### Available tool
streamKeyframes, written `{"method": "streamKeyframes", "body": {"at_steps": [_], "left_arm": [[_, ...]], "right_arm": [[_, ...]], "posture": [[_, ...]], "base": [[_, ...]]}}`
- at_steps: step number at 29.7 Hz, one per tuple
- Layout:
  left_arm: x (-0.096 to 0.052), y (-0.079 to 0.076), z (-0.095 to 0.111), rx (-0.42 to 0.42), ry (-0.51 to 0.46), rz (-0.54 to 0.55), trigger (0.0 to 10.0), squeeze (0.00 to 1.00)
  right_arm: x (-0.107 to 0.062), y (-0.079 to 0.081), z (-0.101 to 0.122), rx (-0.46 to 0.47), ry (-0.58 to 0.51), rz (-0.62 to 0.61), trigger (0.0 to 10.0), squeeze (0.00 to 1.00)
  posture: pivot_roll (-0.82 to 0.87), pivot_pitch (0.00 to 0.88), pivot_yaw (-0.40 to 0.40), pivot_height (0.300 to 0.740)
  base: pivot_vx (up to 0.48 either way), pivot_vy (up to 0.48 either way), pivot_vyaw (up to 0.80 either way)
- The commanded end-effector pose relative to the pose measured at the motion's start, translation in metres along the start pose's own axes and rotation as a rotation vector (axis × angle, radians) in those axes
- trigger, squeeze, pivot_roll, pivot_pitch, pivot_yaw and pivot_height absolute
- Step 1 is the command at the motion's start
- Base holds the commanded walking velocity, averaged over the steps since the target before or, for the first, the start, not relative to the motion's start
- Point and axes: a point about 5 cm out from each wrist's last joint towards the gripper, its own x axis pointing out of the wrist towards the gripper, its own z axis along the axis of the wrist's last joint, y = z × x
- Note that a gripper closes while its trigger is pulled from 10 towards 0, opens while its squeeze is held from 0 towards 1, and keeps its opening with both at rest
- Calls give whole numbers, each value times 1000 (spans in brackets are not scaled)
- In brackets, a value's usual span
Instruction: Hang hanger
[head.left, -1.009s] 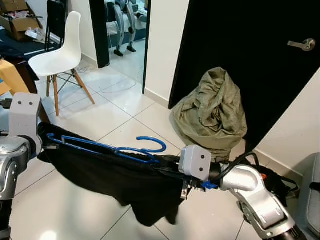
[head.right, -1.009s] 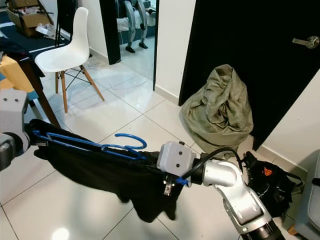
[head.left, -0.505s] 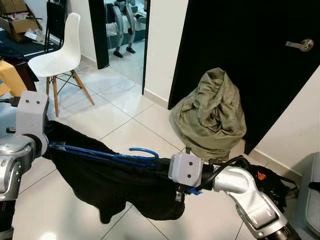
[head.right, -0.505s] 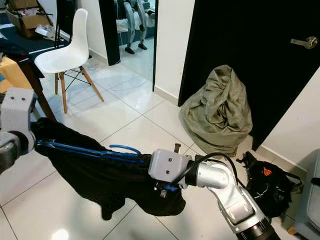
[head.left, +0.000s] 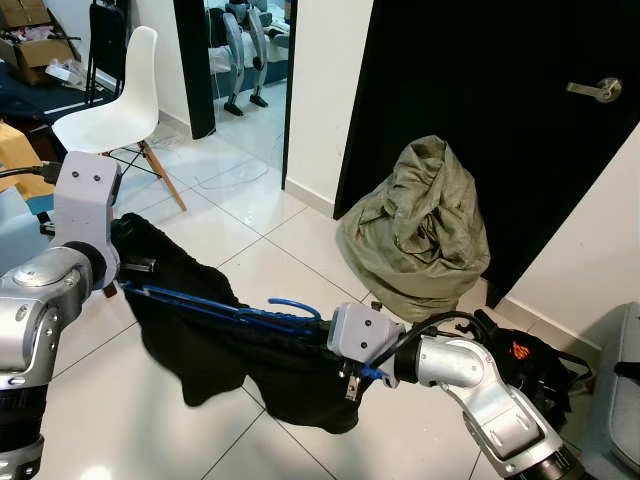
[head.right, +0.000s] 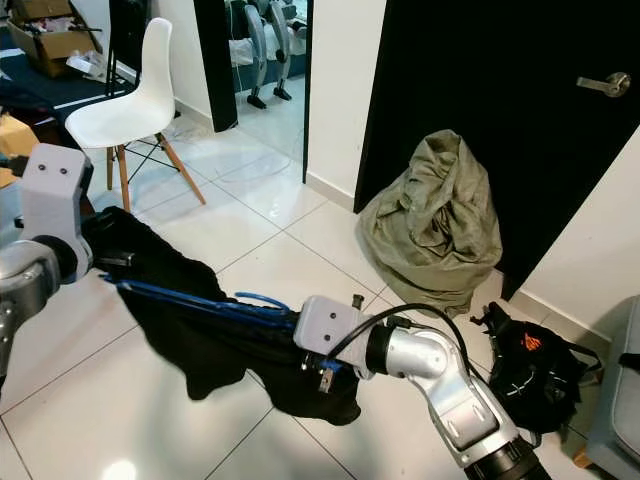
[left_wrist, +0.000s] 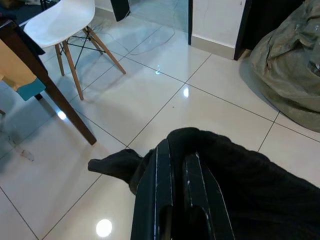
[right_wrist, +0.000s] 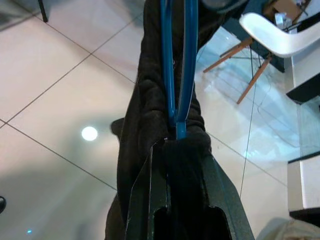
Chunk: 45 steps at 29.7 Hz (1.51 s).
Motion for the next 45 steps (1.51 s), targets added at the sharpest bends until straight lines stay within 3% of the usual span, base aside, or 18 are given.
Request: {"method": "streamKeyframes", "body": {"at_steps": [1, 3, 5, 8, 11, 13, 17, 25, 30, 33, 43, 45], "left_arm": [[-3, -3, 8, 2, -50, -6, 10000, 0], [-3, -3, 8, 6, -52, -10, 10000, 0], [-2, 2, 2, 9, -29, 19, 10000, 0], [-2, 5, -1, 8, -18, 37, 10000, 0], [-1, 10, -5, 11, -4, 63, 10000, 0], [-1, 22, -12, 17, 26, 124, 10000, 0], [-1, 27, -14, 15, 37, 152, 10000, 0], [-1, 28, -11, 1, 25, 158, 10000, 0], [0, 32, -13, 8, 30, 174, 10000, 0], [0, 34, -11, 5, 24, 187, 10000, 0], [1, 32, -5, -2, 5, 180, 10000, 0], [2, 27, 3, -10, -24, 144, 10000, 0]], "right_arm": [[-4, -2, -5, 24, 18, -15, 0, 0], [-4, -3, -3, 37, 0, -21, 0, 0], [-4, -13, 6, 112, -78, -88, 0, 0], [-5, -19, 8, 129, -103, -126, 0, 0], [-8, -26, 8, 143, -118, -164, 0, 0], [-16, -36, 6, 162, -120, -222, 0, 0], [-19, -39, 4, 166, -113, -235, 0, 0], [-20, -28, 6, 123, -112, -156, 0, 0], [-20, -19, 13, 132, -171, -97, 0, 0], [-21, -13, 11, 77, -140, -44, 0, 0], [-18, -6, 3, 47, -84, -13, 0, 0], [-13, -4, -6, 39, -13, -25, 0, 0]], "posture": [[-7, 220, -68, 740], [-6, 220, -68, 740], [-9, 221, -67, 740], [-9, 222, -69, 740], [-9, 222, -69, 740], [-10, 223, -70, 740], [-13, 223, -72, 740], [-11, 224, -73, 740], [-13, 225, -71, 740], [-12, 224, -73, 740], [-10, 222, -73, 740], [-11, 219, -73, 740]], "base": [[0, 0, 0], [0, 0, 0], [0, 0, 0], [0, 0, 0], [0, 0, 0], [0, 0, 0], [0, 0, 0], [0, 0, 0], [0, 0, 0], [0, 0, 0], [0, 0, 0], [0, 0, 0]]}}
